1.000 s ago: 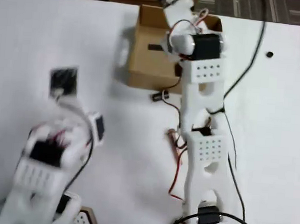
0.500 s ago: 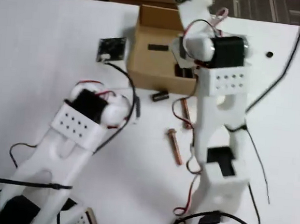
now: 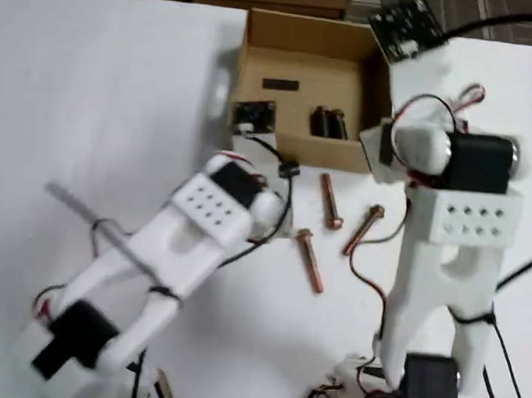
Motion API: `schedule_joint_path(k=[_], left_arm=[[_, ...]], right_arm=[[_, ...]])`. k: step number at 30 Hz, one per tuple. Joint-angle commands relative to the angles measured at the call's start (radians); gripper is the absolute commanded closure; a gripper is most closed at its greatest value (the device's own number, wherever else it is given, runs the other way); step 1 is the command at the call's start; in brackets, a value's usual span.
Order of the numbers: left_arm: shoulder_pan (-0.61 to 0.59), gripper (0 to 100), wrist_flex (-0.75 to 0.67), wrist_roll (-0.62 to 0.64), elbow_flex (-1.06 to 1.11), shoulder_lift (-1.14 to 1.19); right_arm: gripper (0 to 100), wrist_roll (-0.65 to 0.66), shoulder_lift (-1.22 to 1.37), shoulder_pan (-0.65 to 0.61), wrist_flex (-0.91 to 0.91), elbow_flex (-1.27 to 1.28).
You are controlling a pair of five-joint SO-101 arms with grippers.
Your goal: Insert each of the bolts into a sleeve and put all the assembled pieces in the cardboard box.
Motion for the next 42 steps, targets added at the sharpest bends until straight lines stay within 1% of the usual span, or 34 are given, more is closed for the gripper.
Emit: schedule_joint_path(k=[1, 3, 4, 8, 10, 17, 22, 28, 32, 39, 42], left_arm=[[0.038, 98, -0.017, 0.043, -0.090, 0.078], [0.054, 97, -0.023, 0.057, -0.125, 0.114], [0.063, 95, -0.017, 0.058, -0.145, 0.126], [0.089, 80, -0.015, 0.117, -0.166, 0.153], [0.092, 76, -0.021, 0.140, -0.171, 0.170], [0.094, 80, -0.068, 0.187, -0.174, 0.265], [0.150, 80, -0.117, 0.241, -0.176, 0.333], [0.189, 80, -0.157, 0.249, -0.171, 0.350], [0.187, 80, -0.195, 0.250, -0.173, 0.382], [0.180, 80, -0.218, 0.249, -0.186, 0.462], [0.155, 80, -0.239, 0.249, -0.199, 0.489]], right_arm=[[97.9, -0.003, -0.101, 0.053, 0.007, 0.060], [97.9, -0.002, -0.127, 0.074, 0.007, 0.100], [97.9, -0.002, -0.139, 0.081, 0.007, 0.118], [97.9, -0.002, -0.171, 0.082, -0.007, 0.170], [97.9, -0.002, -0.177, 0.082, -0.015, 0.186], [97.9, -0.002, -0.176, 0.081, -0.028, 0.221], [97.9, -0.002, -0.174, 0.076, -0.044, 0.226], [97.9, -0.002, -0.173, 0.077, -0.050, 0.226], [97.9, -0.002, -0.173, 0.081, -0.050, 0.226], [97.9, -0.002, -0.173, 0.077, -0.050, 0.226], [97.9, 0.000, -0.173, 0.077, -0.050, 0.226]])
